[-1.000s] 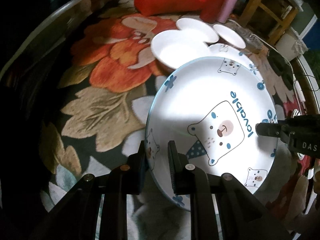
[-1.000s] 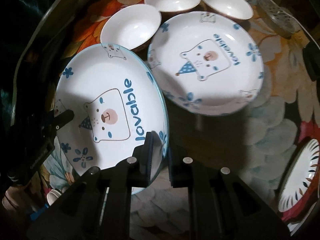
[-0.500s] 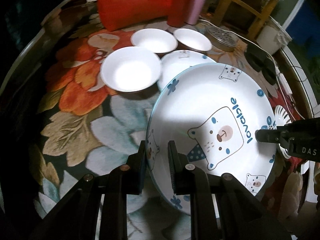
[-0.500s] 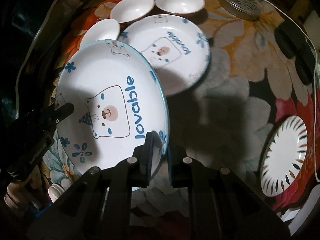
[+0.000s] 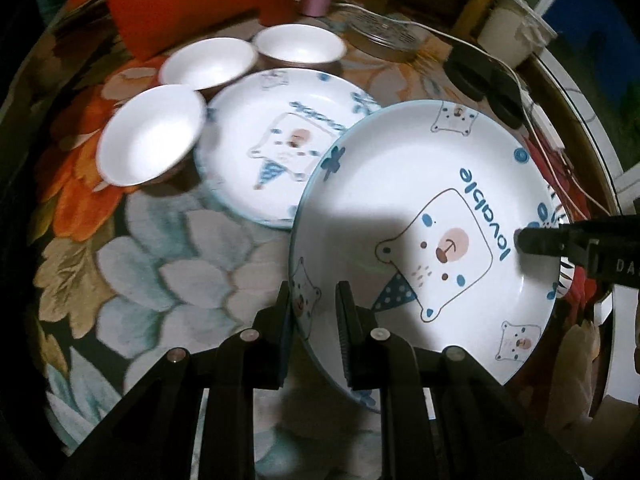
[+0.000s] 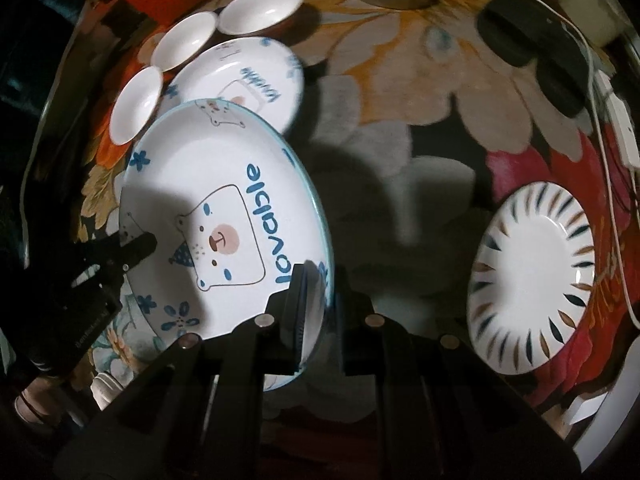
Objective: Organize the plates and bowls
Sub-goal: 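Carry the bear plate with both grippers over the leaf-pattern plate, then lower the bear plate onto the leaf-pattern plate and open both grippers, then withdraw both grippers from the stack toward the remaining bear plate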
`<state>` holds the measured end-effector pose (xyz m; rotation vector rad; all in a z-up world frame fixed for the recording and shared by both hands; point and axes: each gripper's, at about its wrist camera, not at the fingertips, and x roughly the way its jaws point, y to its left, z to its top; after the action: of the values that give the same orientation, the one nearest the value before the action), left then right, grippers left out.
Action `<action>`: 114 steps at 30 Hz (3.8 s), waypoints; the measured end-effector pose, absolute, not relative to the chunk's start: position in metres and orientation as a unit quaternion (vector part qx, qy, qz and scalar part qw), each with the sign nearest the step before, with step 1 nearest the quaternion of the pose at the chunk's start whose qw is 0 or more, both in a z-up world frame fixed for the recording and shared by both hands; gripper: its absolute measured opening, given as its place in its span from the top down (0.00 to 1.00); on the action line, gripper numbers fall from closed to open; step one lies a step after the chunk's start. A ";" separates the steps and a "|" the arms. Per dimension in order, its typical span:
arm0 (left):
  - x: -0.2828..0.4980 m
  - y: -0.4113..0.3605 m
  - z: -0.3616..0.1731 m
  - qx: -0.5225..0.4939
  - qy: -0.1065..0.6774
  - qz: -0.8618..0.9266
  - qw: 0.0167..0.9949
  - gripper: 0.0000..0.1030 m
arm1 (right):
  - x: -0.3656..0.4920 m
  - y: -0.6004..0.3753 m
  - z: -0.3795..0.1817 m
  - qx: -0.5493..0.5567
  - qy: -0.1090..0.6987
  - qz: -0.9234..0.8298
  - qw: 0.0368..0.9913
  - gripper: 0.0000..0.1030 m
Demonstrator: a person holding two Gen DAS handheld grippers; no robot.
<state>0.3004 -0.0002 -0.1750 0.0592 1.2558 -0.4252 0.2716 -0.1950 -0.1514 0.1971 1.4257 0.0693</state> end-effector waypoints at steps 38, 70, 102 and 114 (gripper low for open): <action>0.275 -0.271 -0.204 0.063 0.604 -0.320 0.727 0.82 | 0.188 -0.449 -0.184 0.194 0.649 -0.123 0.725 0.87; 0.268 -0.293 -0.186 0.029 0.601 -0.386 0.699 0.05 | 0.201 -0.456 -0.196 0.237 0.631 -0.103 0.732 0.17; 0.302 -0.202 -0.175 0.009 0.591 -0.294 0.751 0.01 | 0.224 -0.404 -0.184 0.181 0.627 -0.096 0.752 0.01; 0.313 -0.147 -0.177 -0.012 0.594 -0.253 0.763 0.01 | 0.244 -0.373 -0.179 0.166 0.622 -0.081 0.761 0.01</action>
<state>0.3132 -0.1472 -0.1766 -0.0260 1.2924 -0.5506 0.2435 -0.3729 -0.1786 0.3617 1.3547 -0.1764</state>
